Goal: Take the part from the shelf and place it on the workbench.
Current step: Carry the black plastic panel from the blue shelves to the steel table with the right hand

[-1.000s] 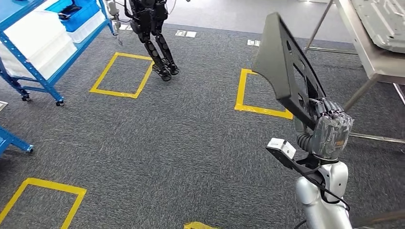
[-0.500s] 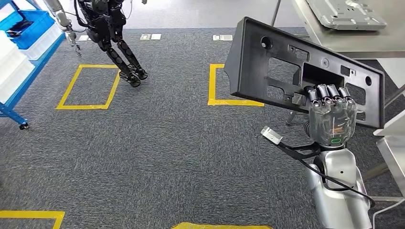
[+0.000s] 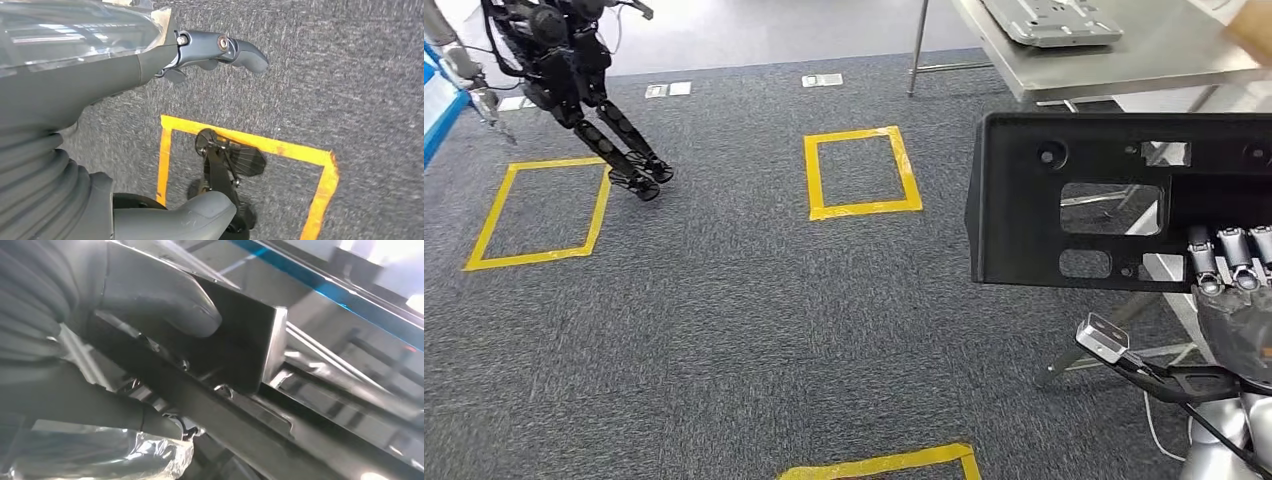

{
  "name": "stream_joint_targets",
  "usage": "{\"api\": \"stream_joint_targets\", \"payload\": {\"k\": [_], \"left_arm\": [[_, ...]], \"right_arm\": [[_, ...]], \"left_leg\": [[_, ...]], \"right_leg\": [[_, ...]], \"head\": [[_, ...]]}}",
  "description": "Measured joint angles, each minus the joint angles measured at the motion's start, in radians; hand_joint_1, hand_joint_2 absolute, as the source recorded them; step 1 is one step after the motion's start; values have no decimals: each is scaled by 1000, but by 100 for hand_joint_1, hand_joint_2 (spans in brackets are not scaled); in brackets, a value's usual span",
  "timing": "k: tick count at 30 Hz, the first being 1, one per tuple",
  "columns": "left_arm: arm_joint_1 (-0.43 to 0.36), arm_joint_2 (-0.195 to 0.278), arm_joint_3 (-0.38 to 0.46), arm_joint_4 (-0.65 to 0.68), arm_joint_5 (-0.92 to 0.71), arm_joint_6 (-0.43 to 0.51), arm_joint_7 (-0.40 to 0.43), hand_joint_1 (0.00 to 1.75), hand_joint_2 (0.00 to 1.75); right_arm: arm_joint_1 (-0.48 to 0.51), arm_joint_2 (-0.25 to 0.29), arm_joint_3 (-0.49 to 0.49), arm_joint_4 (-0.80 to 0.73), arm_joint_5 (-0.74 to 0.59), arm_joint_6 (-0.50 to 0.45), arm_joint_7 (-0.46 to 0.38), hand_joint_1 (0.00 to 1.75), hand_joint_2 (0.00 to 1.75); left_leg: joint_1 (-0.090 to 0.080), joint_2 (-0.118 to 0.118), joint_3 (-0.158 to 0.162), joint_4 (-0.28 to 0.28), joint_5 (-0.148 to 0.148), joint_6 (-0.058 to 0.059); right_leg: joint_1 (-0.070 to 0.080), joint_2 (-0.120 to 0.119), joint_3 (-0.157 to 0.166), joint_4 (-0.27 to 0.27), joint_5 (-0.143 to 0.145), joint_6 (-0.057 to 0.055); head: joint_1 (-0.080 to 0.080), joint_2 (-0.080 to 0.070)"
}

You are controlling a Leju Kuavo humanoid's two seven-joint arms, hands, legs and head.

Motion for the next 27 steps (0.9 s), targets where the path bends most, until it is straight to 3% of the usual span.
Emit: {"api": "stream_joint_targets", "payload": {"k": [1, 2, 4, 6, 9, 11, 13, 15, 16, 17, 18, 20, 22, 24, 25, 27], "left_arm": [[1, 0, 0, 0, 0, 0, -1, 0, 175], [1, 0, 1, 0, 1, 1, -3, 0, 175], [0, -1, 1, 1, 6, 7, -13, 0, 175], [-2, -1, 2, 1, 12, 12, -16, 0, 175], [-6, 0, 6, 0, 24, 12, -6, 0, 175], [-7, -1, 13, 0, 35, 15, -8, 0, 175], [-7, -3, 22, 0, 46, 19, -12, 0, 175], [-5, -3, 32, 0, 54, 23, -17, 0, 175], [-4, -4, 37, 0, 56, 24, -19, 0, 175], [-4, -4, 41, 0, 60, 24, -20, 0, 175], [-4, -4, 43, -1, 66, 25, -20, 0, 175], [-3, -4, 41, -4, 85, 30, -17, 0, 175], [-3, -4, 35, -7, 100, 38, -23, 0, 175], [-3, -3, 29, -8, 103, 42, -39, 0, 175], [-3, -4, 26, -8, 101, 43, -48, 0, 175], [-2, -4, 18, -8, 97, 44, -61, 0, 175]], "right_arm": [[0, 1, -5, 0, 0, 0, 0, 175, 175], [-5, 0, -9, 0, 1, 0, 0, 175, 175], [-33, -9, -13, 13, 1, 0, 0, 175, 175], [-62, -23, -14, 31, 2, 0, 6, 175, 175], [-66, -23, -14, 37, 2, 0, 6, 175, 175], [-82, -20, -9, 45, 2, 0, 5, 175, 175], [-110, -22, 4, 66, 3, 0, 30, 175, 175], [-134, -25, 16, 95, 3, 0, 40, 175, 175], [-143, -25, 19, 108, 3, 0, 30, 175, 175], [-149, -22, 19, 117, 3, 0, 18, 175, 175], [-155, -19, 19, 126, 3, 0, 11, 175, 175], [-170, -15, 19, 143, 3, 0, 7, 175, 175], [-187, -11, 19, 163, 3, 0, 4, 175, 175], [-195, -10, 19, 179, 3, 0, 1, 175, 175], [-198, -10, 18, 185, 3, 0, 1, 175, 175], [-208, -9, 17, 196, 3, 0, 0, 175, 175]], "left_leg": [[0, 17, -3, 1, 1, -2], [1, 32, -4, 2, 1, -4], [0, 60, -7, 11, -4, -15], [-6, 81, -8, 23, -13, -29], [-1, 98, -7, 31, -20, -41], [9, 56, -23, 70, -53, -52], [15, -9, -75, 186, -123, -58], [16, -33, -134, 306, -169, -57], [15, -37, -144, 324, -164, -54], [14, -41, -135, 301, -140, -48], [13, -50, -109, 245, -104, -40], [8, -96, -44, 108, -42, -22], [3, -121, -13, 44, -22, -11], [0, -99, -9, 34, -15, -5], [1, -87, -5, 21, -6, -2], [4, -59, 0, -3, 11, 4]], "right_leg": [[-3, -3, 6, 2, 1, 9], [-6, -10, 35, -39, 16, 21], [-12, -50, 121, -179, 55, 40], [-10, -77, 166, -256, 72, 36], [-8, -53, 166, -262, 78, 14], [-11, -31, 161, -263, 86, 1], [-9, -9, 154, -264, 92, -10], [-2, 16, 147, -264, 97, -17], [2, 29, 145, -264, 99, -19], [4, 42, 144, -264, 101, -20], [6, 54, 144, -264, 103, -20], [7, 76, 143, -264, 108, -16], [4, 95, 138, -265, 114, -7], [4, 110, 132, -270, 122, 5], [6, 99, 125, -266, 120, 8], [11, 48, 91, -207, 87, 3]], "head": [[0, 0], [0, 0], [1, 0], [-3, 0], [-9, 0], [-10, 0], [-11, 0], [-11, 0], [-11, 0], [-11, 0], [-11, 0], [-10, 0], [-11, 0], [-13, 0], [-12, 0], [-8, 0]]}}
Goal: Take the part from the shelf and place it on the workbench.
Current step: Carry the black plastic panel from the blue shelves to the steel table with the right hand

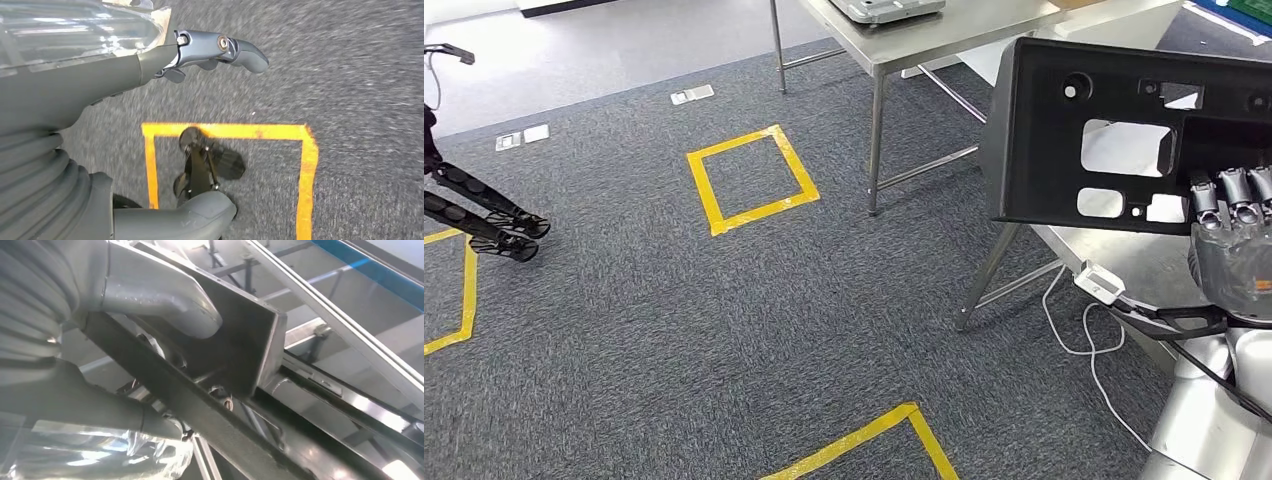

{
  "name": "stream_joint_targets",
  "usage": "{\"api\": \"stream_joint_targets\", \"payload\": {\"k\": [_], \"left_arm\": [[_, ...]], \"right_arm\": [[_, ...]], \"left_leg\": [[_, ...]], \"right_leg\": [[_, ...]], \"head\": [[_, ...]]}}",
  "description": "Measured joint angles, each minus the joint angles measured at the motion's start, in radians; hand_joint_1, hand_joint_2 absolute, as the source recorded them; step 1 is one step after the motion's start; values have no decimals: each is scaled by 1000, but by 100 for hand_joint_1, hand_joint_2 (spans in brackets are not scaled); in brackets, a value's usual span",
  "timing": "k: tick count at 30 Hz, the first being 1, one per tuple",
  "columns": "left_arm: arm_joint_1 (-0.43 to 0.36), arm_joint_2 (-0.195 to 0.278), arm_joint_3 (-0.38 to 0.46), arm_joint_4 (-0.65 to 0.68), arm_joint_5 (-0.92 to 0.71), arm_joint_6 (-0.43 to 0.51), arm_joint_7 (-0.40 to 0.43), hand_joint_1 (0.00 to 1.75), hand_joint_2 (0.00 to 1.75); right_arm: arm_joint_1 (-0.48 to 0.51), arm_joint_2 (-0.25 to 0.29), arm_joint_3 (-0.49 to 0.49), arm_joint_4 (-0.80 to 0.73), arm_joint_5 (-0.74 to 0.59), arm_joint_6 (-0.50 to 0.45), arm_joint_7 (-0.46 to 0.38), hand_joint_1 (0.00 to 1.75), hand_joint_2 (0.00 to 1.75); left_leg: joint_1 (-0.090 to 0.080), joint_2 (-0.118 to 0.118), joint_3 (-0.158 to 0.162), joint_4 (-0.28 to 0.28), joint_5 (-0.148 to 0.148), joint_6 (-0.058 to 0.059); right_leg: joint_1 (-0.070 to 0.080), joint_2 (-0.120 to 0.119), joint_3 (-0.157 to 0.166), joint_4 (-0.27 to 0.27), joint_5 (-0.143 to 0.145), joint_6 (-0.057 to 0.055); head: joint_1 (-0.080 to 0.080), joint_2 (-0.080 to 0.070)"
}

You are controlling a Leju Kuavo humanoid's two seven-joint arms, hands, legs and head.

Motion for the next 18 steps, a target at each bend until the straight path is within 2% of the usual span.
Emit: {"api": "stream_joint_targets", "payload": {"k": [1, 2, 3, 4, 5, 6, 7, 8, 9, 10, 12, 13, 15, 16, 17, 18], "left_arm": [[1, 0, -3, 0, -2, 1, -4, 0, 175], [2, 0, -4, 0, -4, 1, -6, 0, 175], [3, -1, -5, 0, -5, 2, -8, 0, 175], [4, -1, -6, 0, -7, 3, -10, 0, 175], [4, -1, -8, 0, -9, 4, -12, 0, 175], [4, -2, -9, 0, -11, 4, -16, 0, 175], [4, -3, -10, 0, -12, 4, -20, 0, 175], [4, -2, -11, -1, -13, 5, -25, 0, 175], [4, -2, -11, -1, -14, 6, -28, 0, 175], [3, -1, -11, -2, -16, 7, -31, 0, 175], [1, -1, -12, -2, -21, 8, -35, 0, 175], [0, -1, -12, -2, -25, 7, -37, 0, 175], [0, -1, -16, -2, -36, 5, -38, 0, 175], [1, -1, -19, -2, -43, 5, -39, 0, 175], [2, -1, -22, -2, -50, 7, -41, 0, 175], [4, -1, -26, -2, -56, 10, -44, 0, 175]], "right_arm": [[-5, 1, 0, 6, 0, 0, 0, 175, 175], [-8, 3, 0, 12, 0, 0, 0, 175, 175], [-9, 5, 0, 17, 0, 0, 0, 175, 175], [-8, 6, 0, 22, 0, 0, 0, 175, 175], [-8, 7, -1, 26, 0, 0, 0, 175, 175], [-8, 8, -1, 29, 0, 0, 0, 175, 175], [-9, 8, -2, 32, 0, 0, 0, 175, 175], [-10, 9, -3, 35, 0, 0, 0, 175, 175], [-12, 10, -5, 38, 0, 0, 0, 175, 175], [-14, 12, -8, 41, 0, 0, 1, 175, 175], [-16, 15, -12, 48, 0, 0, 11, 175, 175], [-17, 15, -14, 52, 0, 0, 27, 175, 175], [-20, 6, -10, 61, 0, 0, 83, 175, 175], [-20, -1, -4, 67, 0, 0, 118, 175, 175], [-20, -9, 4, 74, 0, 0, 151, 175, 175], [-17, -19, 13, 81, 0, 0, 183, 175, 175]], "left_leg": [[-1, 15, -1, -5, 4, 1], [-1, 29, -5, -5, 5, 2], [-1, 44, -7, -5, 6, 1], [-1, 59, -9, -4, 6, 0], [0, 74, -11, -3, 5, -2], [2, 88, -12, 1, 3, -6], [4, 100, -13, 8, -1, -13], [3, 111, -16, 16, -8, -22], [2, 121, -18, 26, -14, -31], [-1, 129, -20, 34, -19, -38], [-1, 147, -19, 40, -24, -44], [4, 144, -19, 45, -30, -48], [13, 99, -38, 94, -70, -57], [16, 66, -60, 147, -105, -61], [16, 43, -91, 214, -141, -62], [16, 31, -120, 277, -167, -62]], "right_leg": [[-1, -27, -29, 60, -30, -4], [-3, -40, -61, 129, -59, -4], [-6, -46, -86, 186, -80, 1], [-11, -49, -96, 215, -87, 9], [-15, -53, -84, 202, -79, 21], [-20, -64, -50, 147, -58, 35], [-24, -85, -6, 69, -36, 48], [-24, -107, 34, 5, -18, 54], [-24, -120, 59, -38, -7, 52], [-21, -126, 67, -54, -4, 44], [-19, -103, 60, -48, -2, 24], [-21, -92, 58, -48, 0, 16], [-24, -72, 56, -49, 6, 3], [-24, -62, 54, -49, 8, -2], [-22, -51, 51, -49, 10, -7], [-19, -40, 48, -49, 12, -10]], "head": [[2, 0], [4, 0], [4, 0], [5, 0], [5, 0], [5, 0], [5, 0], [7, 0], [7, 0], [6, 0], [1, 0], [-1, 0], [-2, 0], [-3, 0], [-4, 0], [-4, 0]]}}
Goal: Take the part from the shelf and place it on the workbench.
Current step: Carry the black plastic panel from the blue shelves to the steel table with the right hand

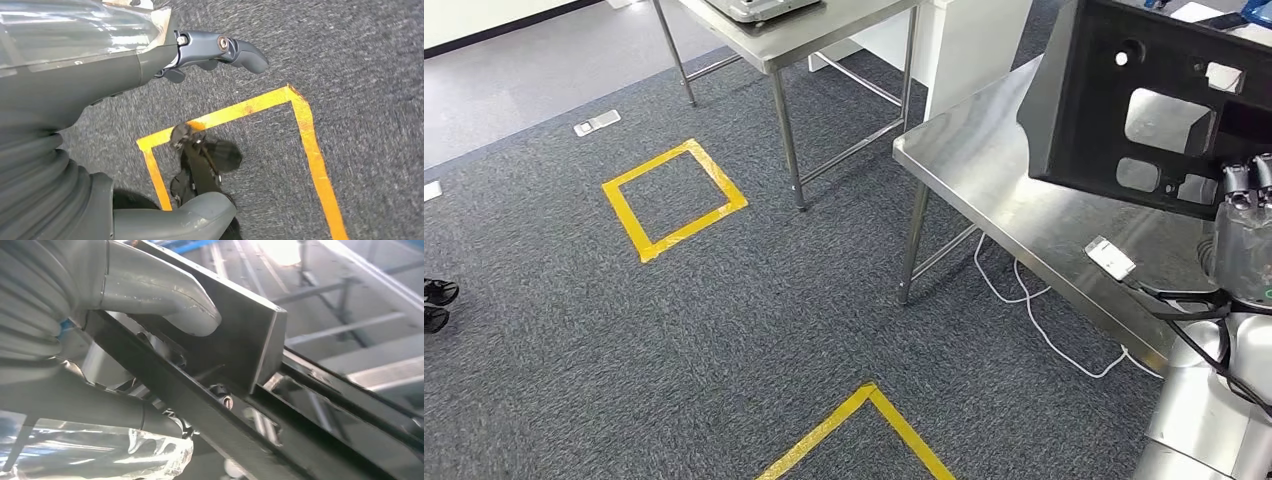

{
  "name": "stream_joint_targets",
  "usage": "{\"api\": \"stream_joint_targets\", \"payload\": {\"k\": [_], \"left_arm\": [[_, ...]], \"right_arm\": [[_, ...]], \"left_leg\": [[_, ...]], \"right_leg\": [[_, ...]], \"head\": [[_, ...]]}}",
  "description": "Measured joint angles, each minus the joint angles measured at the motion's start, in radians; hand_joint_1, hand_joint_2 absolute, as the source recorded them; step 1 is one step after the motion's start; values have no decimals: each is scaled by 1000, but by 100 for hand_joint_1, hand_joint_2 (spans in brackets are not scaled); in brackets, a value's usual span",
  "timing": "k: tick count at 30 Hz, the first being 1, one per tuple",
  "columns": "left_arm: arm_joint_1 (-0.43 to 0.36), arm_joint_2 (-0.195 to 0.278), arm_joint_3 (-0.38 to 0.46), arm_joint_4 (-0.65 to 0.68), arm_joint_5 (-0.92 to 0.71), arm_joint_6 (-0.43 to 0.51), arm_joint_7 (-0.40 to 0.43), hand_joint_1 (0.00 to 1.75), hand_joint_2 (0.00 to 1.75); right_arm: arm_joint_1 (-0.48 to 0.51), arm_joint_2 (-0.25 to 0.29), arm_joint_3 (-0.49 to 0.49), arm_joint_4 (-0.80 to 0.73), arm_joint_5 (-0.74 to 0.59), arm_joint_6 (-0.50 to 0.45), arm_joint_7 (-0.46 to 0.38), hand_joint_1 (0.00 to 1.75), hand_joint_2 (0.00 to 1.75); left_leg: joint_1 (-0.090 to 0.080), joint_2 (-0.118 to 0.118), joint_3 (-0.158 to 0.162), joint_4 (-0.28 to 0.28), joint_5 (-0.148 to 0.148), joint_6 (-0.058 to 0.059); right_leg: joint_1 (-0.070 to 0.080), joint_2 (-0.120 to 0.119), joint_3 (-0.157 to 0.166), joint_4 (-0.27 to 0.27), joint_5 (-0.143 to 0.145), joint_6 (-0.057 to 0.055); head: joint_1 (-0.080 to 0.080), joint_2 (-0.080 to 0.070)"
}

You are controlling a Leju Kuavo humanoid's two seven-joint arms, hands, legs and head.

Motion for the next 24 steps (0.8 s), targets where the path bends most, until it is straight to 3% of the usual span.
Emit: {"api": "stream_joint_targets", "payload": {"k": [1, 2, 3, 5, 7, 8, 10, 12, 14, 16, 17, 18, 19, 21, 22, 24], "left_arm": [[1, 0, -2, 0, -5, 5, -4, 0, 175], [1, 0, -4, 0, -9, 10, -8, 0, 175], [1, 0, -6, 0, -13, 14, -13, 0, 175], [1, 0, -8, 0, -18, 16, -22, 0, 175], [1, 1, -9, 0, -20, 13, -27, 0, 175], [1, 2, -9, 0, -22, 12, -27, 0, 175], [0, 1, -10, 0, -25, 12, -24, 0, 175], [-1, 0, -10, 0, -26, 10, -23, 0, 175], [2, 0, -10, 0, -24, 2, -23, 0, 175], [4, 0, -10, 0, -21, -9, -25, 0, 175], [5, 0, -10, 0, -19, -15, -26, 0, 175], [5, 0, -10, 0, -17, -22, -29, 0, 175], [4, 0, -10, 0, -14, -29, -31, 0, 175], [4, 0, -9, 0, -10, -38, -36, 0, 175], [3, 1, -9, -1, -9, -40, -37, 0, 175], [2, 1, -9, -1, -9, -41, -38, 0, 175]], "right_arm": [[3, -11, 10, 7, 0, 0, 30, 175, 175], [7, -24, 21, 14, 0, 0, 60, 175, 175], [10, -37, 34, 20, 0, 0, 90, 175, 175], [13, -65, 62, 31, 0, 0, 143, 175, 175], [16, -89, 90, 41, 1, 0, 183, 175, 175], [19, -101, 104, 46, 1, 0, 201, 175, 175], [25, -127, 129, 55, 1, 0, 238, 175, 175], [25, -155, 151, 64, 1, 0, 274, 175, 175], [21, -179, 178, 76, 1, 0, 314, 175, 175], [20, -207, 215, 95, 1, 0, 367, 175, 175], [17, -225, 238, 107, 1, 0, 410, 175, 175], [11, -248, 269, 120, 1, 0, 470, 175, 175], [-1, -275, 307, 135, 1, 0, 542, 175, 175], [-37, -338, 404, 167, 1, 0, 682, 175, 175], [-56, -366, 456, 182, 2, 0, 740, 175, 175], [-94, -416, 562, 214, 2, 0, 865, 175, 175]], "left_leg": [[0, -6, -20, 39, -9, 2], [-1, -9, -22, 43, 2, 7], [-2, -15, -6, 7, 30, 14], [-4, -56, 60, -126, 96, 33], [-9, -90, 102, -212, 126, 47], [-13, -92, 107, -222, 126, 50], [-16, -67, 111, -239, 140, 55], [-14, -40, 117, -269, 161, 61], [-13, -10, 118, -283, 171, 64], [-14, 19, 112, -282, 172, 63], [-14, 33, 109, -281, 172, 62], [-13, 46, 107, -278, 171, 59], [-12, 59, 104, -271, 168, 54], [-15, 83, 96, -251, 159, 40], [-18, 93, 93, -243, 154, 32], [-21, 112, 89, -235, 149, 24]], "right_leg": [[3, 13, -2, 0, 2, -3], [6, 26, -4, 0, 4, -5], [8, 39, -5, 0, 6, -6], [10, 63, -5, 0, 10, -4], [8, 85, -8, -1, 17, 3], [5, 96, -11, -3, 21, 9], [3, 105, -20, -8, 29, 23], [10, 60, -45, 25, 10, 21], [11, 6, -97, 133, -45, 11], [5, -8, -139, 242, -87, 17], [2, -11, -138, 254, -89, 26], [-2, -17, -115, 224, -76, 38], [-7, -31, -73, 158, -54, 52], [-7, -71, 1, 32, -24, 63], [-5, -81, 20, 1, -18, 59], [-1, -70, 20, -3, -15, 43]], "head": [[0, 0], [0, 0], [0, 0], [1, 0], [1, 0], [1, 0], [-1, 0], [4, 0], [11, 0], [14, 0], [15, 0], [15, 0], [15, 0], [17, 0], [17, 0], [13, 0]]}}
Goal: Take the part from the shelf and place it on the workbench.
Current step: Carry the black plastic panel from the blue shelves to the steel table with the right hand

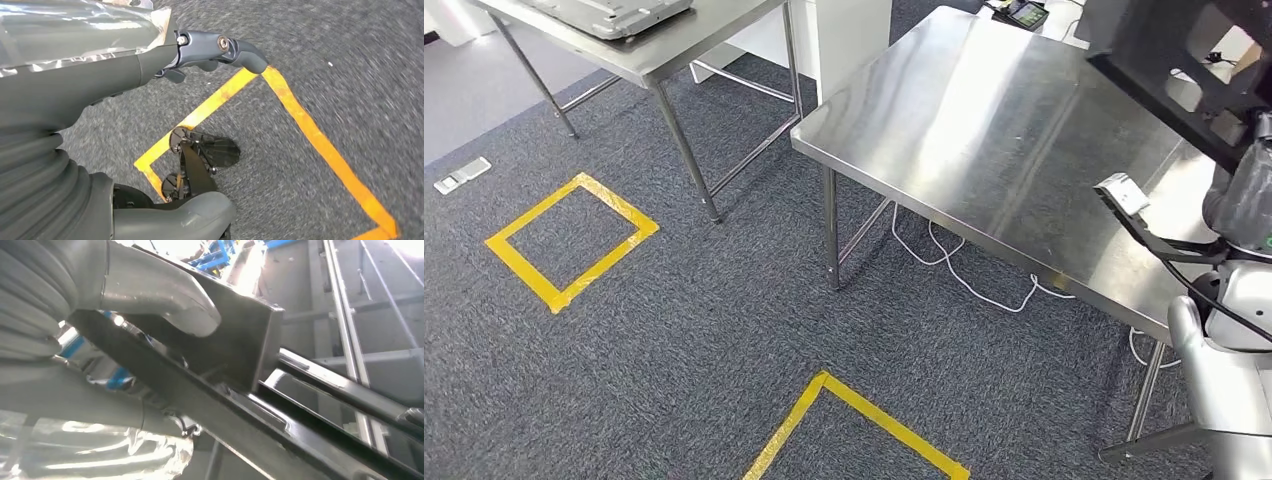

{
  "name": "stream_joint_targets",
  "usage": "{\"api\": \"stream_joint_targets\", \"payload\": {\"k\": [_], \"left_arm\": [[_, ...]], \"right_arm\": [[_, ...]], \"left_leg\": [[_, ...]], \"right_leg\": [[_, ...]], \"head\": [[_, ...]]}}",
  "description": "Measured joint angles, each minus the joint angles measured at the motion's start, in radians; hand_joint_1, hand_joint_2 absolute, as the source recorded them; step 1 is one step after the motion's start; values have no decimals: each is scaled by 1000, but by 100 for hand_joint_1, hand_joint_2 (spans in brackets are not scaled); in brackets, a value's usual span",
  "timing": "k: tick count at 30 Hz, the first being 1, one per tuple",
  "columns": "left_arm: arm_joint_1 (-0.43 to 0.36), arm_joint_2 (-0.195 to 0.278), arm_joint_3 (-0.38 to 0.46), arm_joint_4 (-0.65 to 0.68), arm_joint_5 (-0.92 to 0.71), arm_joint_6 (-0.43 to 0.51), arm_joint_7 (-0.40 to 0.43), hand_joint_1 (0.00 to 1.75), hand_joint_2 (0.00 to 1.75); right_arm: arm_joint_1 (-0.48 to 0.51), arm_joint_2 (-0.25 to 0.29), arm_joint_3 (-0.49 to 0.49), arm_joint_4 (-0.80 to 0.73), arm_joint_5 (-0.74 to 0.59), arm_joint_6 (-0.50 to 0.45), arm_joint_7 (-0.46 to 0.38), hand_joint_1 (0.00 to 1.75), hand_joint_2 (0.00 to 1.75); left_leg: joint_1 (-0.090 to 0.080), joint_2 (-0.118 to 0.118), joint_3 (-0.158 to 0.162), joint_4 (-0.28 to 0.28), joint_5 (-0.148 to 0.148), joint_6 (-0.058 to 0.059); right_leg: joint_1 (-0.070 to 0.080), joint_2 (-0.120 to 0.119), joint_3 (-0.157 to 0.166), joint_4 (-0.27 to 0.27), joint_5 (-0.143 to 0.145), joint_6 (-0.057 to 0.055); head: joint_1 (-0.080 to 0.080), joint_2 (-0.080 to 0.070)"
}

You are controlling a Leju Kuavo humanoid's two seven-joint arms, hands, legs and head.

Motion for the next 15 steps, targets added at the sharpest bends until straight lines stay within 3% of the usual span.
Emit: {"api": "stream_joint_targets", "payload": {"k": [1, 3, 5, 6, 8, 9, 12, 13, 15], "left_arm": [[-1, 0, 0, 0, 0, 0, 0, 0, 175], [-2, -1, 2, 0, -2, -2, -1, 0, 175], [-1, -1, 5, 0, -5, -4, -2, 0, 175], [0, -1, 7, 0, -5, -6, -3, 0, 175], [3, -1, 11, 0, -4, -11, -5, 0, 175], [4, -1, 13, 0, -3, -13, -6, 0, 175], [5, -2, 26, 0, 1, -16, -9, 0, 175], [5, -2, 30, 0, 2, -16, -10, 0, 175], [8, -2, 36, 0, 2, -17, -11, 0, 175]], "right_arm": [[-26, -24, 62, 19, 0, 0, 80, 175, 175], [-103, -67, 214, 65, 0, 0, 243, 175, 175], [-171, -85, 369, 104, -1, 0, 315, 175, 175], [-182, -79, 431, 118, -7, 0, 297, 175, 175], [-155, -38, 495, 135, -42, 0, 149, 175, 175], [-131, -7, 496, 142, -83, 0, 36, 175, 175], [-93, 91, 421, 180, -327, 3, -278, 175, 175], [-94, 120, 391, 199, -415, 6, -340, 175, 175], [-100, 169, 345, 232, -532, 24, -409, 175, 175]], "left_leg": [[2, 4, -1, 2, -2, -3], [10, -34, -14, 35, -27, -12], [18, -96, -58, 137, -88, -22], [19, -111, -90, 203, -119, -25], [20, -119, -132, 281, -138, -25], [20, -121, -129, 268, -120, -22], [15, -129, -44, 85, -25, -2], [12, -130, -22, 41, -8, 2], [5, -129, -12, 15, 2, 5]], "right_leg": [[-4, 10, -4, 2, 2, -7], [-10, 26, -9, 2, 9, -19], [-10, 41, -12, 1, 14, -29], [-8, 48, -13, 1, 16, -32], [-2, 59, -14, 1, 17, -36], [1, 64, -15, 1, 18, -37], [8, 70, -17, 1, 20, -37], [10, 70, -18, 1, 21, -36], [12, 69, -20, 0, 25, -29]], "head": [[-2, 0], [-5, 0], [-8, 0], [-8, 0], [-9, 0], [-10, 0], [-11, 0], [-11, 0], [-10, 0]]}}
